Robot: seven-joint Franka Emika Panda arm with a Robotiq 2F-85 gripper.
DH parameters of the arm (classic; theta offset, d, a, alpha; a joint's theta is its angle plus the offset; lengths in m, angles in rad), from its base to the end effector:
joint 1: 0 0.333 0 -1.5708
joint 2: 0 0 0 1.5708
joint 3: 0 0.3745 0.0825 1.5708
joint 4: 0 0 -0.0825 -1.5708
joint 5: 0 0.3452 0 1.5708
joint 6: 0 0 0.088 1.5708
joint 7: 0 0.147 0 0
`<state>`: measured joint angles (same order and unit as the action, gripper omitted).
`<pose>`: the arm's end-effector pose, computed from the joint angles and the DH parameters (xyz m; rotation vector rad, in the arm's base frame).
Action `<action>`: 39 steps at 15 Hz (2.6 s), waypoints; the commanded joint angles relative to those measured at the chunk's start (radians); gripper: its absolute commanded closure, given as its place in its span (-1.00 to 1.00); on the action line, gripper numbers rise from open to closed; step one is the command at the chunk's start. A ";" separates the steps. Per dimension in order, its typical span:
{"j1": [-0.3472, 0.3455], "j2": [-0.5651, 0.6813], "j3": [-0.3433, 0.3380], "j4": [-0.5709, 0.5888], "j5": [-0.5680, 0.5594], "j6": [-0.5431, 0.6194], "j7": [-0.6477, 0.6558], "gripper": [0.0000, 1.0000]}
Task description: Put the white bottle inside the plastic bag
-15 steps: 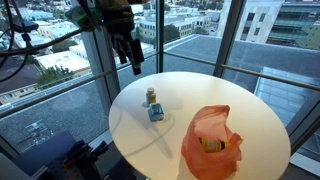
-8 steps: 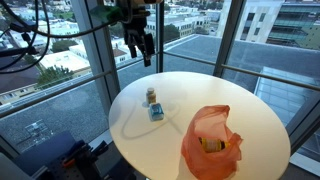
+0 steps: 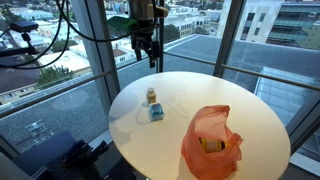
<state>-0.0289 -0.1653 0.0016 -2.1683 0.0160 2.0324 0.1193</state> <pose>0.4599 -0.0110 0.5019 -3.1166 0.2397 -0.0449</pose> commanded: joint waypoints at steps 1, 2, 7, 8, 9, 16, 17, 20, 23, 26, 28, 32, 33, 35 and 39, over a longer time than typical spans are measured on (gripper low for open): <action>0.013 0.095 0.008 0.073 -0.013 0.021 0.009 -1.00; 0.016 0.108 0.009 0.081 -0.009 0.021 0.006 -1.00; 0.020 0.103 0.005 0.060 -0.001 0.028 0.000 -1.00; 0.020 0.103 0.005 0.061 -0.001 0.028 0.000 -1.00; 0.019 0.108 0.006 0.061 -0.015 0.036 0.002 -1.00; 0.030 0.224 0.012 0.067 -0.070 0.154 -0.003 -1.00; 0.032 0.245 0.012 0.069 -0.061 0.176 -0.009 -1.00; 0.040 0.307 0.014 0.081 -0.053 0.225 -0.018 -1.00; 0.047 0.368 0.019 0.092 -0.043 0.254 -0.024 -1.00; 0.057 0.417 0.024 0.110 -0.041 0.267 -0.024 -1.00; 0.065 0.446 0.024 0.126 -0.045 0.265 -0.021 -1.00; 0.077 0.491 0.023 0.154 -0.053 0.267 -0.017 -1.00; 0.080 0.498 0.022 0.159 -0.056 0.265 -0.015 -0.95; 0.084 0.510 0.022 0.169 -0.056 0.261 -0.015 -0.46; 0.088 0.527 0.021 0.184 -0.056 0.255 -0.015 0.09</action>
<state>0.0541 0.3406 0.0258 -2.0214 -0.0329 2.3024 0.1125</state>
